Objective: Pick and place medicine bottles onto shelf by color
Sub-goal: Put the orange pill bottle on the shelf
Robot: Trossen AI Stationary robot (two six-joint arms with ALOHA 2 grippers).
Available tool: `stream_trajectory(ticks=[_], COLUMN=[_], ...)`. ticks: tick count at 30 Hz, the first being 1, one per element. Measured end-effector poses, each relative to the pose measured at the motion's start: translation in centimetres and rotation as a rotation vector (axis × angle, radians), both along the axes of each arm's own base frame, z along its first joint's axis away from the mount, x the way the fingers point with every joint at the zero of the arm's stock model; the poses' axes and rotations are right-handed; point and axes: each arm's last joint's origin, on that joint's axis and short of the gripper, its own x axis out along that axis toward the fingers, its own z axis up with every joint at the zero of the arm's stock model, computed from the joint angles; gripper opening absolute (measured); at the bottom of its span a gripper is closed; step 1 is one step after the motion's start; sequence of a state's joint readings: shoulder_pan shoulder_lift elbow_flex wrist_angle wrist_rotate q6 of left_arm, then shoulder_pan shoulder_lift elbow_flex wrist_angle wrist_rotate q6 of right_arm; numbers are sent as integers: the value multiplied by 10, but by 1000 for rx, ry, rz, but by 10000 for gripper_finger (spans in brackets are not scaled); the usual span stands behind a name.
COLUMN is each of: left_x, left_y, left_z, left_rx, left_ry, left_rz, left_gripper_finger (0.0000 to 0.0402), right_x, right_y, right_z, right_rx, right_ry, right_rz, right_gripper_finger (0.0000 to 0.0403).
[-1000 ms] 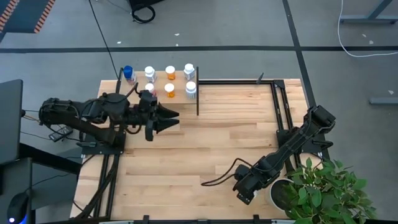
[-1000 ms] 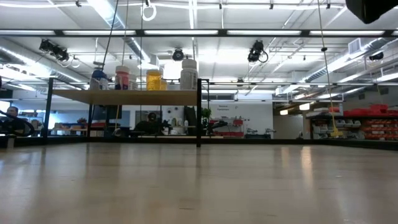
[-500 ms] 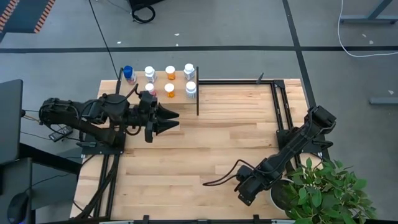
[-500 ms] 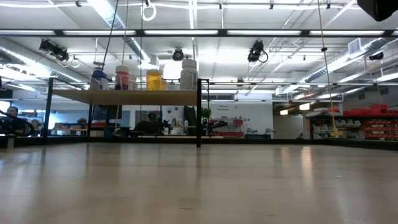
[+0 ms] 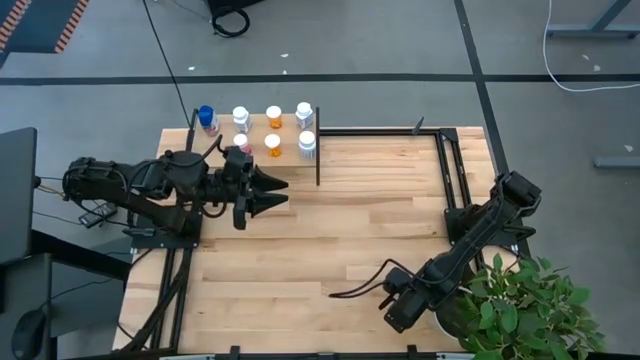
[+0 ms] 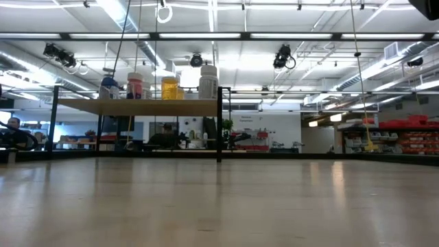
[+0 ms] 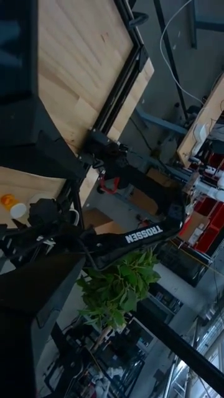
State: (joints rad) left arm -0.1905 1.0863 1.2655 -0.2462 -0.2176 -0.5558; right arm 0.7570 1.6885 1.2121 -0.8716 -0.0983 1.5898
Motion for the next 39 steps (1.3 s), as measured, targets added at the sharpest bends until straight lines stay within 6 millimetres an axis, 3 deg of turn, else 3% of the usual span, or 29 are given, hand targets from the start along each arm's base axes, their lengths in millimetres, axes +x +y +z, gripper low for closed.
stream_trajectory(ticks=[11, 23, 39], left_x=[0, 0, -7], left_y=[0, -1, 1], left_z=[-1, -2, -1], left_rx=[0, -5, 8], left_ry=[9, 16, 27], left_rz=[0, -4, -4], left_gripper_finger=[214, 217, 206], right_x=[9, 9, 12], right_y=[11, 11, 10], right_z=[-26, -27, -27], right_rx=[26, 34, 45], right_ry=[58, 67, 59], right_rz=[75, 70, 66], right_gripper_finger=[308, 305, 238])
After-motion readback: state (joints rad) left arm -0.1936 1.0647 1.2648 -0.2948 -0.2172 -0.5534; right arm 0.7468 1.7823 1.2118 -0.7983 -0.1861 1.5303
